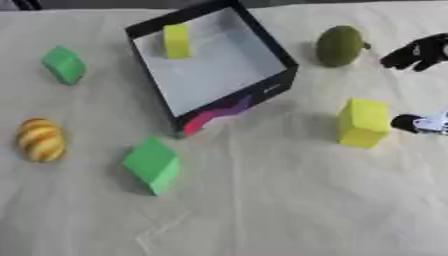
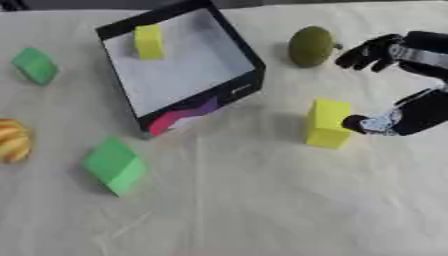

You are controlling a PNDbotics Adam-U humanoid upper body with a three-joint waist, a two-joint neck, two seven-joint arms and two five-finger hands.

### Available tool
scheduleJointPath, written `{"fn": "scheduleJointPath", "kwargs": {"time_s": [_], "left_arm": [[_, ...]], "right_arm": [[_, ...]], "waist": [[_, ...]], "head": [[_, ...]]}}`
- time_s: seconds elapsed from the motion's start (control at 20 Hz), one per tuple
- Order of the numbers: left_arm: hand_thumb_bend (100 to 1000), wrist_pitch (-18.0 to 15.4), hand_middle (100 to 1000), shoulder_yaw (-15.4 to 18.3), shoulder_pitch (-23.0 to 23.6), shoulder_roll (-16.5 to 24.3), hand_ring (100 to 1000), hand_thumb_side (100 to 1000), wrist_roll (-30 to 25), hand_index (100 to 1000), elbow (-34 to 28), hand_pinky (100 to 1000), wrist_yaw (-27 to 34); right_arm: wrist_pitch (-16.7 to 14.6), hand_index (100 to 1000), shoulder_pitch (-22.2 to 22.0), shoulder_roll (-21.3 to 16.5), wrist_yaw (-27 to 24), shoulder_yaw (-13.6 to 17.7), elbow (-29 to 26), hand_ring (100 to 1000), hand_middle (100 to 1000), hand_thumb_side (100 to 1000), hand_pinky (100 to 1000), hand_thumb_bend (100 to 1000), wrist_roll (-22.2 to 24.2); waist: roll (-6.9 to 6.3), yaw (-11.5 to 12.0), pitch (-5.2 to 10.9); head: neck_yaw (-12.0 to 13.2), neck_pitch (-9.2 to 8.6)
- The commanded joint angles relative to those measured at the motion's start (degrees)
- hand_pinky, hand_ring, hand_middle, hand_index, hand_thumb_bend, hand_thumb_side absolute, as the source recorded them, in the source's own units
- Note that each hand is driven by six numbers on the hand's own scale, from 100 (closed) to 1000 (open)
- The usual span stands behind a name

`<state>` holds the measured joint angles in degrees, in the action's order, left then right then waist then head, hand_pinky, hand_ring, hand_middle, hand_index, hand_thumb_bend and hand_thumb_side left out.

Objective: Pick up objects on the table and place them in the box.

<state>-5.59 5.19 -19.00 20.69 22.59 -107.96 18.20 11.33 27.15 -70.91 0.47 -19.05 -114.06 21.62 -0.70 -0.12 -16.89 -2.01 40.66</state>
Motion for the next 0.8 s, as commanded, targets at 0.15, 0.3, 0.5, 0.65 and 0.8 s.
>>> {"fn": "scheduleJointPath", "kwargs": {"time_s": [0.15,0.3,0.5,0.65,0.8], "left_arm": [[367,-0.01,701,0.04,-0.56,0.56,625,603,-0.31,737,-0.73,701,0.22],[363,0.05,701,-0.04,-0.56,0.5,625,605,-0.34,737,-0.69,700,0.26],[363,0.11,699,-0.11,-0.57,0.45,624,605,-0.44,736,-0.69,700,0.29],[363,0.13,698,-0.12,-0.55,0.43,623,606,-0.46,736,-0.68,700,0.32],[363,0.17,696,-0.2,-0.59,0.42,623,606,-0.56,736,-0.71,699,0.34]], "right_arm": [[2.65,901,1.63,0.76,2.04,-0.88,-0.53,875,839,317,843,444,1.96],[3.85,896,2.1,2.02,3.69,-1.6,-0.27,882,847,324,854,443,2.8],[3.01,905,2.74,3.36,6.92,-2.47,1.46,884,843,346,876,441,3.82],[1.46,906,3.25,4.36,10.07,-2.84,3.78,887,843,357,883,440,3.66],[0.47,906,3.61,5.46,12.56,-3.46,6.13,887,845,377,883,442,3.73]], "waist": [[-0.77,-0.07,1.56],[-0.87,-0.02,1.52],[-1.01,0.02,1.44],[-1.09,0.04,1.38],[-1.16,0.06,1.33]], "head": [[-0.41,-0.88],[-0.54,-0.91],[-0.63,-0.85],[-0.66,-0.84],[-0.7,-0.82]]}}
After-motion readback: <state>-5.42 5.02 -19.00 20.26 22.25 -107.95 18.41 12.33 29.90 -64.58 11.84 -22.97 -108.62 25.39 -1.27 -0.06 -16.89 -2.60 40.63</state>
